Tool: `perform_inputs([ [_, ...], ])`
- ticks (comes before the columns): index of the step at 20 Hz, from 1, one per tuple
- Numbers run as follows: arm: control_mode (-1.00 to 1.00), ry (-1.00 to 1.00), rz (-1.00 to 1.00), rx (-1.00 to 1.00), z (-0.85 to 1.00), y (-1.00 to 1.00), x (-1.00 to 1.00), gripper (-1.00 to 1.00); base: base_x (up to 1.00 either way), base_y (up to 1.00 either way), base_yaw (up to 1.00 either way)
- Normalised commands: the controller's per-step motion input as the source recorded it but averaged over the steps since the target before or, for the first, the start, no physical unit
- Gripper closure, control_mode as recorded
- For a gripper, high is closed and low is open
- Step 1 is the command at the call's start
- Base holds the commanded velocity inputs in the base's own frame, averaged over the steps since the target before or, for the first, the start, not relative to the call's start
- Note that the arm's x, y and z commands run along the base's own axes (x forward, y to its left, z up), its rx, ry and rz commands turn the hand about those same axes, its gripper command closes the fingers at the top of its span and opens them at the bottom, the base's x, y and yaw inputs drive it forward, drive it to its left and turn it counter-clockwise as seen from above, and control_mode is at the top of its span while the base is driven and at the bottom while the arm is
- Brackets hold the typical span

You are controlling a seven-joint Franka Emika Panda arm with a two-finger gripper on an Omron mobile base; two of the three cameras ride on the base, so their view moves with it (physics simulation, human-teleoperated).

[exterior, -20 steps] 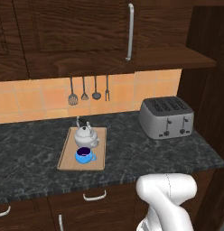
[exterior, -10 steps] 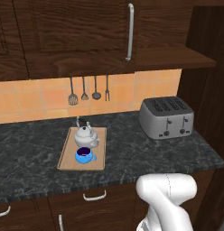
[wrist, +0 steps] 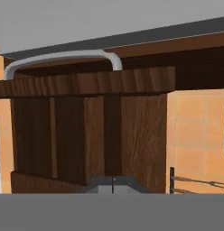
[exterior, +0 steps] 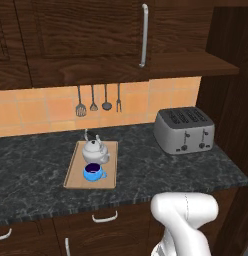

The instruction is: Pick the kettle from the counter and place it on the tray. Then pick the mug from the cabinet and place it on the tray. Then close the cabinet doors.

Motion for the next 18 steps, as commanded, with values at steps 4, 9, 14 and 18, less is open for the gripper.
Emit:
perform_inputs([
  [4,-1.0,-0.1,0.0,0.14,-0.01,-0.39,0.0,1.0,0.0,0.0,0.0],
  [9,-1.0,-0.01,0.0,0.1,-0.02,-0.39,0.01,1.0,0.0,0.0,0.0],
  [14,-1.0,0.0,0.0,0.08,-0.11,-0.39,0.2,1.0,0.0,0.0,0.0],
  [18,-1.0,0.0,0.0,0.08,-0.11,-0.37,0.5,1.0,0.0,0.0,0.0],
])
